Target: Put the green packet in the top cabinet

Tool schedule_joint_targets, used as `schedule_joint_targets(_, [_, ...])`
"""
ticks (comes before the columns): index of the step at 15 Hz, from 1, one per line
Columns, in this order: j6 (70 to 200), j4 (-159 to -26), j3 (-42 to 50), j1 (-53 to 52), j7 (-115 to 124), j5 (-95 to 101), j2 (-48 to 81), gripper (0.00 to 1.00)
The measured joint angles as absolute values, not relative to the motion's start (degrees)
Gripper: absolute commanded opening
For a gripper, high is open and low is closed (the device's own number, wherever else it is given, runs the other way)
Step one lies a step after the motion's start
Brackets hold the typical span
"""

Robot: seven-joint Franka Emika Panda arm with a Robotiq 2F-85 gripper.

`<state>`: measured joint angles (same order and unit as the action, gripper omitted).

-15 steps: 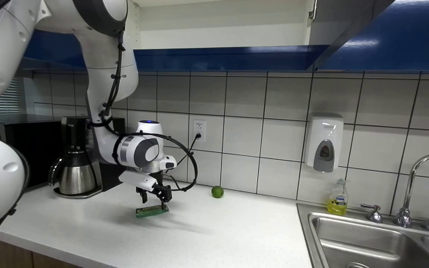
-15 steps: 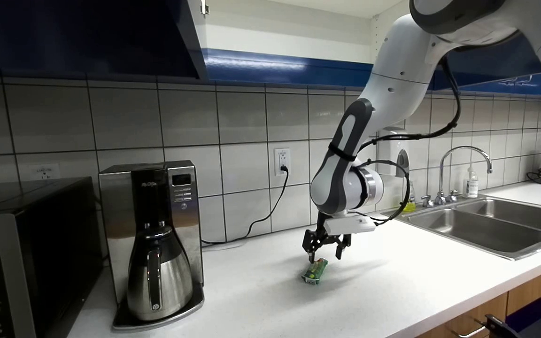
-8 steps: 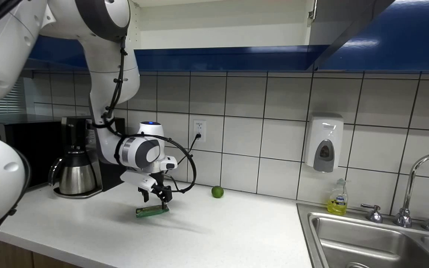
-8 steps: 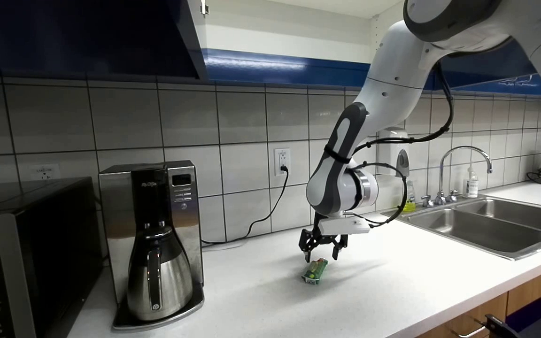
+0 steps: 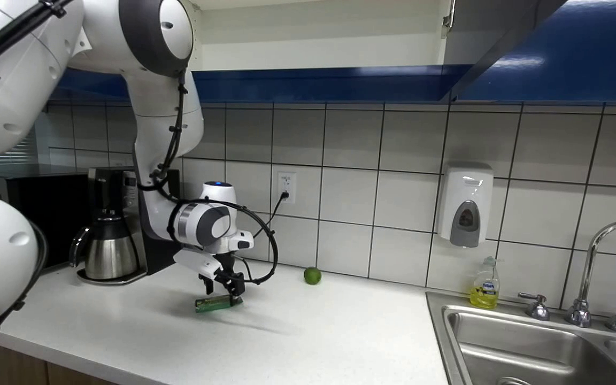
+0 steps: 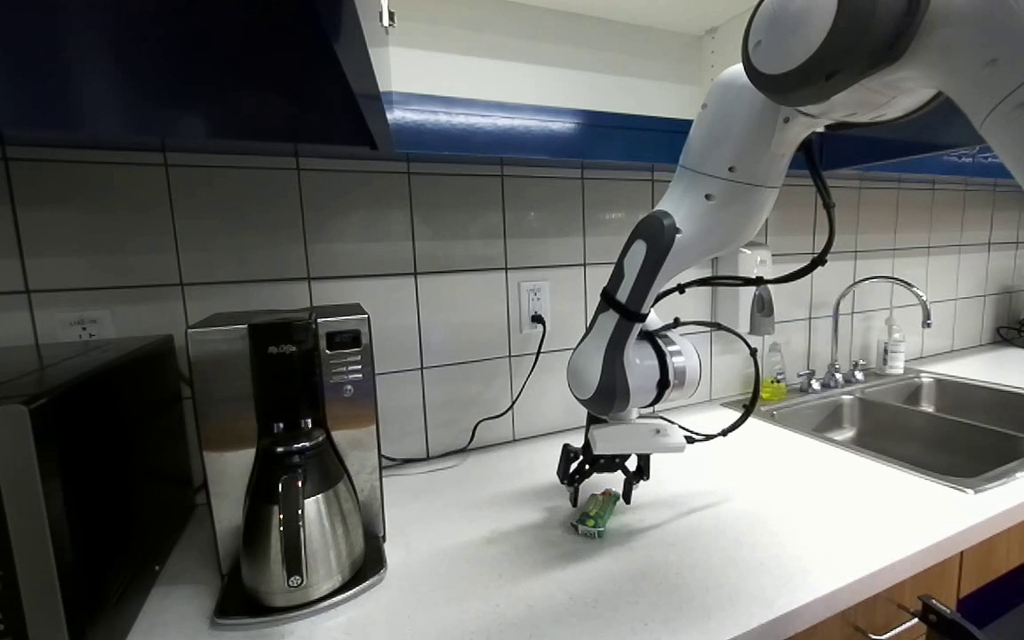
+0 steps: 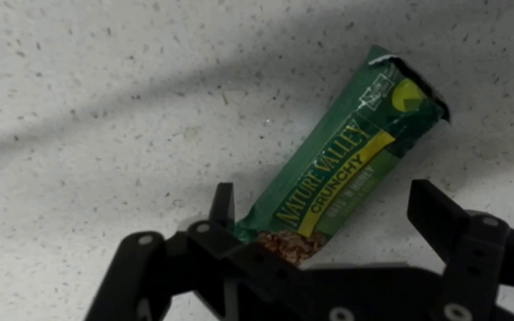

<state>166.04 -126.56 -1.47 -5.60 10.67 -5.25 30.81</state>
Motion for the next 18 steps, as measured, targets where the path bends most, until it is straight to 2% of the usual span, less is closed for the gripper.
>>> schedule_joint_targets(16, [159.9, -122.9, 1.6, -9.8, 20.6, -5.3, 32.5, 1.0])
schedule_joint_targets(17, [159.8, -122.9, 1.7, -9.8, 20.8, -5.3, 32.6, 0.95])
schedule_joint_targets(18, [159.6, -122.8, 1.7, -9.9, 20.9, -5.3, 32.7, 0.74])
